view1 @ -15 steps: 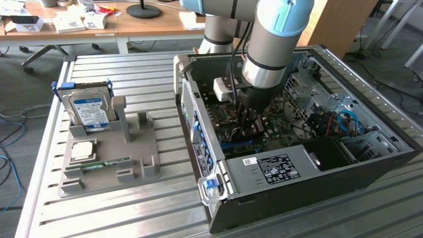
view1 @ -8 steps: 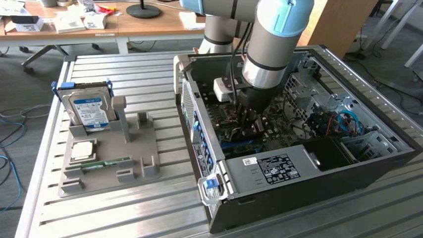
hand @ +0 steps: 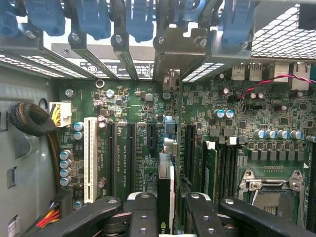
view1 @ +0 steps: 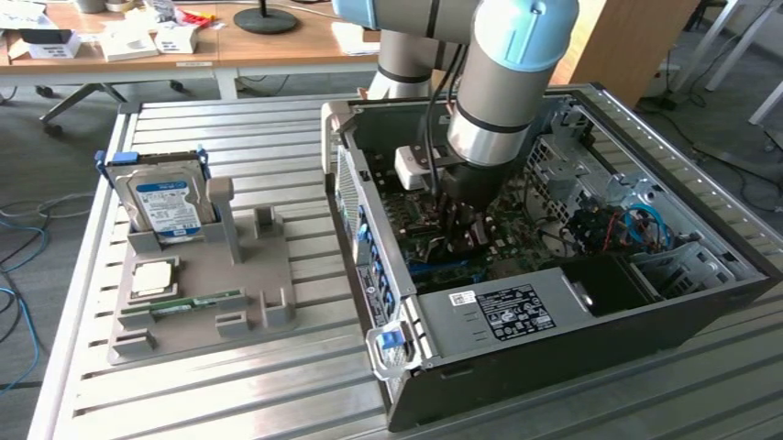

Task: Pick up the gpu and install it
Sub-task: 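Insert the gpu into the slot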

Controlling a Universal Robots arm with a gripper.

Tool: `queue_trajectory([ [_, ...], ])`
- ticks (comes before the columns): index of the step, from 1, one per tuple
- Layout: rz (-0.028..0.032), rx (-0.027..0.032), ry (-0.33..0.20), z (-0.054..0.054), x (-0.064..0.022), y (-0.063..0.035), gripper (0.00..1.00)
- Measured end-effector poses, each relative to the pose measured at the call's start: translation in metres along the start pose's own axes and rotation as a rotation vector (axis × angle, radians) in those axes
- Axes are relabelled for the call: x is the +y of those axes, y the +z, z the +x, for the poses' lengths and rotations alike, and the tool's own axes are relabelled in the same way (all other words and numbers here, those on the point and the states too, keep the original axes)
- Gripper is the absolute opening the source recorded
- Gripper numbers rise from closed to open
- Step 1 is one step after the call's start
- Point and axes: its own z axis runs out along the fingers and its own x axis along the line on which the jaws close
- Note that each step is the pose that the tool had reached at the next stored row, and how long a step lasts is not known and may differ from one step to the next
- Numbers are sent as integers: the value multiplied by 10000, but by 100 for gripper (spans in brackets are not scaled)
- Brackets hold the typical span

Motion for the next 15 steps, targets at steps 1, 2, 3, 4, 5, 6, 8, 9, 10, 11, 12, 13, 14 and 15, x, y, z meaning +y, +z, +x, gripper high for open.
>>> queue_trajectory([
  [1,0,0,0,0,0,0,27],
  [2,0,0,0,0,0,0,27],
  [3,0,0,0,0,0,0,27],
  [4,1,-1,-1,0,0,0,27],
  [5,2,-1,0,0,3,0,27],
  [6,3,-1,1,-1,7,1,27],
  [8,4,0,-2,-2,17,0,27],
  [9,5,-1,-2,-1,22,0,27],
  [10,6,-2,-2,-2,27,1,27],
  [11,6,-3,0,-2,30,1,27],
  [12,6,-3,-1,-2,31,1,27],
  [13,6,2,-1,-2,31,2,27],
  [14,4,9,-1,-1,32,3,27],
  [15,4,14,-1,-1,31,5,27],
])
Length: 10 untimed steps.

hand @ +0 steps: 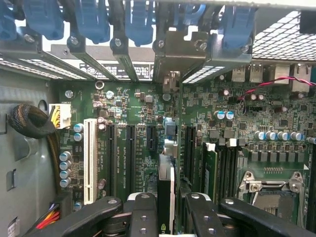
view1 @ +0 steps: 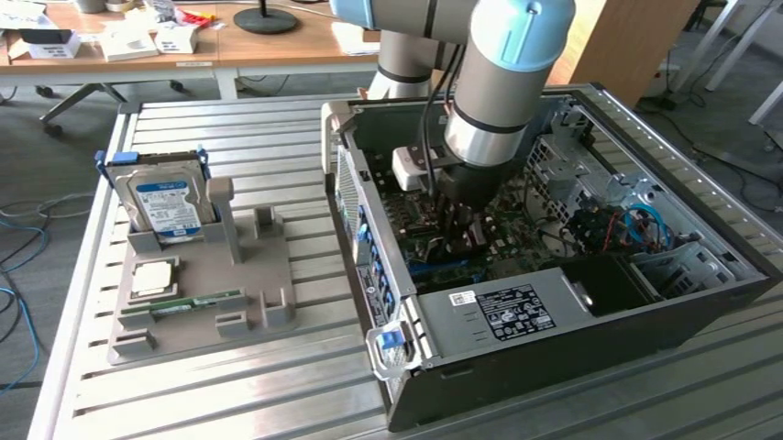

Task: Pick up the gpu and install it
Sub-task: 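Insert the gpu into the slot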

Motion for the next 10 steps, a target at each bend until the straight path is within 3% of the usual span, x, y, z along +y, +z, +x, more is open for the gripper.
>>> queue_trajectory([
  [7,1,47,2,-1,-6,14,27],
  [10,1,123,7,-3,-6,17,27],
])
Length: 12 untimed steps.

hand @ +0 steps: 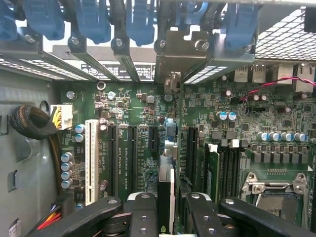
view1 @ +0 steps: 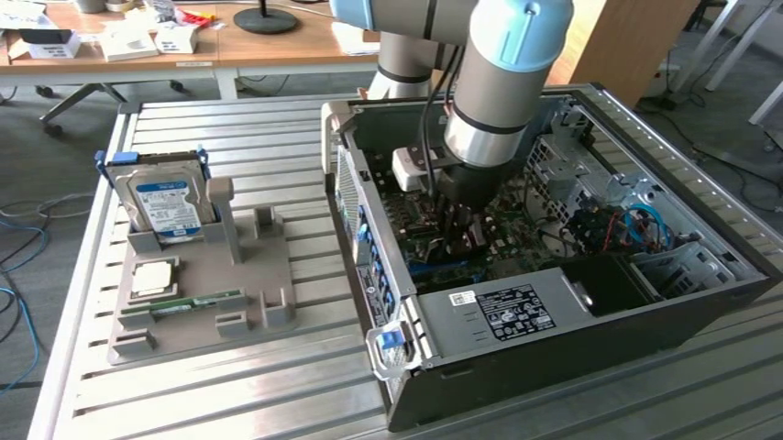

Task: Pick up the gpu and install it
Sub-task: 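Insert the gpu into the slot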

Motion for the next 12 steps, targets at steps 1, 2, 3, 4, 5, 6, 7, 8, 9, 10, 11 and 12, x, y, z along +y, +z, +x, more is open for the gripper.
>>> queue_trajectory([
  [1,0,30,5,-6,0,0,27],
  [2,-1,53,7,-14,0,0,27],
  [3,-1,70,9,-24,0,0,27],
  [4,-1,80,11,-35,0,0,27],
  [5,-3,89,14,-42,0,0,27],
  [6,-2,94,14,-44,-1,1,27],
  [7,-2,101,15,-44,-1,1,27],
  [8,-1,106,20,-44,-1,2,27],
  [9,-2,110,25,-44,-1,4,27],
  [10,-1,111,29,-45,0,8,27],
  [11,0,121,31,-45,-1,14,27],
  [12,3,128,32,-45,-1,23,27],
])
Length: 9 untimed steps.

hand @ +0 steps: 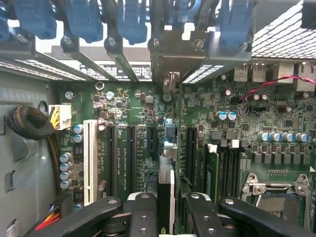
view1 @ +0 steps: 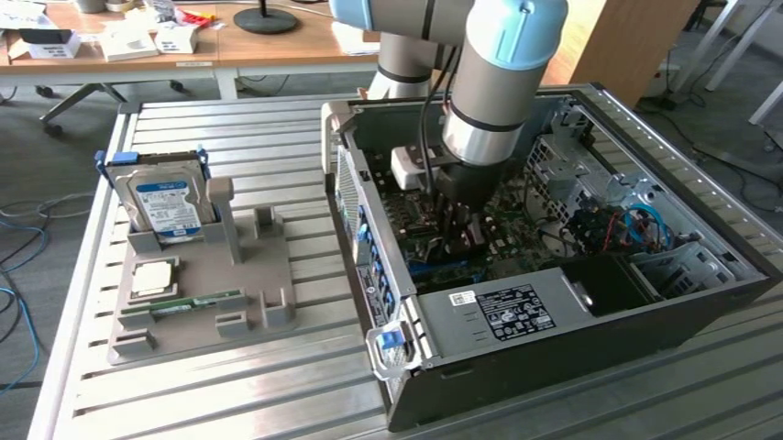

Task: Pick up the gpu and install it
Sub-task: 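Insert the gpu into the slot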

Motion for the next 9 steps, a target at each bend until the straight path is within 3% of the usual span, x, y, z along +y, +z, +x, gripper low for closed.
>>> queue_trajectory([
  [9,0,27,6,-4,10,11,27],
])
